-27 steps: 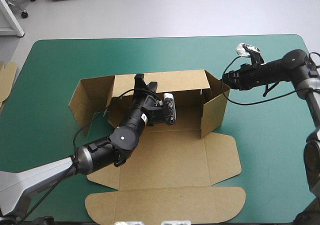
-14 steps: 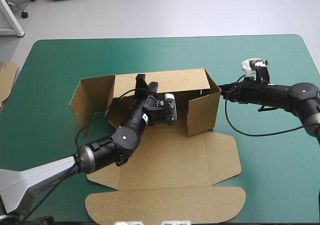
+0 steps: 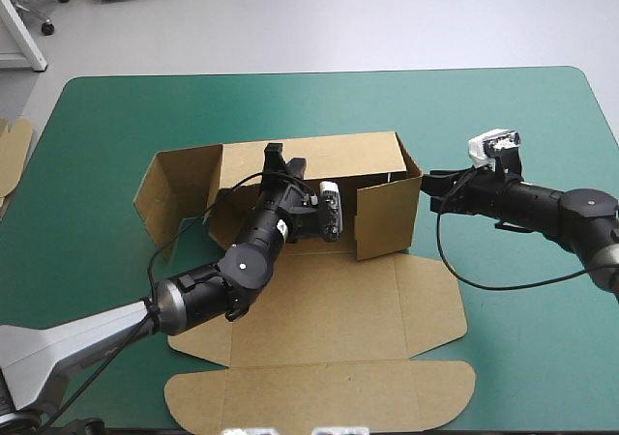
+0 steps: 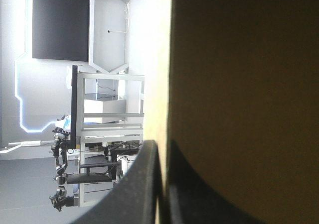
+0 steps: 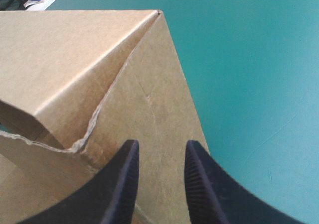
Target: Fold the box
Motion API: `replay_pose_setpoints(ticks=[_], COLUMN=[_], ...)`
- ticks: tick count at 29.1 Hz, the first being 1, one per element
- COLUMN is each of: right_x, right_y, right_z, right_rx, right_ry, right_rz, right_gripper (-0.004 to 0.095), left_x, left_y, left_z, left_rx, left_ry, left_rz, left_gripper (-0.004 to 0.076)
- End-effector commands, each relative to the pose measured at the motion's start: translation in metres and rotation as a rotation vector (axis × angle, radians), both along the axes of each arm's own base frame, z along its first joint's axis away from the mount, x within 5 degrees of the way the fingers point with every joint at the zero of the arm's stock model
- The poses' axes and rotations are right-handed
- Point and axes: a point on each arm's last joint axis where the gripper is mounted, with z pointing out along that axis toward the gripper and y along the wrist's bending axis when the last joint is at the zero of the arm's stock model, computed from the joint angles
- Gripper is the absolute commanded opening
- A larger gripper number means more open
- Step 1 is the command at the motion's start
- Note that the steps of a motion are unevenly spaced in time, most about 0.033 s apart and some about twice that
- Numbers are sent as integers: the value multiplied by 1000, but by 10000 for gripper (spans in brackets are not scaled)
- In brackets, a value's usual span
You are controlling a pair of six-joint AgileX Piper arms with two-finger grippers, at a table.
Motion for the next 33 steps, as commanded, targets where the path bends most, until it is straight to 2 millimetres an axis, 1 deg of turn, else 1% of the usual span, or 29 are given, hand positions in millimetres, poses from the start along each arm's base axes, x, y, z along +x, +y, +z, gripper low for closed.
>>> replay_pose_setpoints(ticks=[1, 5, 9, 18, 22, 25, 29, 33], right_x=[-8, -14, -17, -29, -34, -39, -42, -42], right_y=[7, 19, 27, 29, 33, 34, 30, 29], right_z=[19, 16, 19, 32, 27, 26, 24, 23], right_rx=[23, -20, -49, -62, -103, -82, -113, -133], right_ry=[-104, -118, -141, -176, -141, -123, -141, -138], right_rz=[11, 40, 44, 65, 93, 104, 50, 48], right_gripper=[295, 295, 295, 295, 295, 295, 295, 296], left_x=[-4, -4, -4, -4, -4, -4, -4, -4], left_y=[-4, -4, -4, -4, -4, -4, -3, -3], left_z=[15, 15, 15, 15, 15, 15, 16, 16], left_rx=[-55, -55, -55, -54, -54, -54, -66, -66], left_ry=[-12, -12, -14, -16, -16, -17, -14, -14], left_rz=[-50, -50, -47, -43, -42, -41, -32, -32], left_gripper=[-15, -15, -15, -15, -15, -15, -15, -15])
